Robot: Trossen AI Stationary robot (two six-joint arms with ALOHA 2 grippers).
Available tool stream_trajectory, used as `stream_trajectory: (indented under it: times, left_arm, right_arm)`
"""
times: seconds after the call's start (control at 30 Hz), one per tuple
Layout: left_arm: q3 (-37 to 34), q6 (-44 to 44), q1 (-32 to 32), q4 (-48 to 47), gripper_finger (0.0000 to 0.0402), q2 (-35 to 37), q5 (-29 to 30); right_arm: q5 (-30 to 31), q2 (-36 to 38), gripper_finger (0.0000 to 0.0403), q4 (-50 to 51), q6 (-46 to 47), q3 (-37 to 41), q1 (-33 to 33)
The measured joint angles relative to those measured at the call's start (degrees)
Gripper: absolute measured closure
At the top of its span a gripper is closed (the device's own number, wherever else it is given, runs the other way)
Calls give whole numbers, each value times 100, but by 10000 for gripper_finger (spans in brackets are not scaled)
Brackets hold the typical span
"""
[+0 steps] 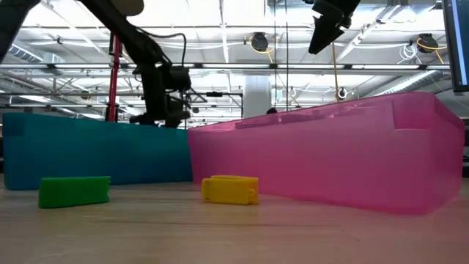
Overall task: Pick and place Stapler, Stapler remover, tape
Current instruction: Put the top green stapler into the blue bin
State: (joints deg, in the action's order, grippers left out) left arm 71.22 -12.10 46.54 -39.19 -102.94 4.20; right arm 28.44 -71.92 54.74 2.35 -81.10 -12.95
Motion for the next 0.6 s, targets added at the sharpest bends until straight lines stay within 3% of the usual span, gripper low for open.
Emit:
stream_trajectory:
  times: [0.13,0.6]
  left_arm:
    - [0,-1,79,5,151,-240,-293]
    - [0,42,83,157,151,-508,-457]
  right_arm:
    - [-1,0,202,0,0,0,0]
    - [1,0,202,0,4,0,0]
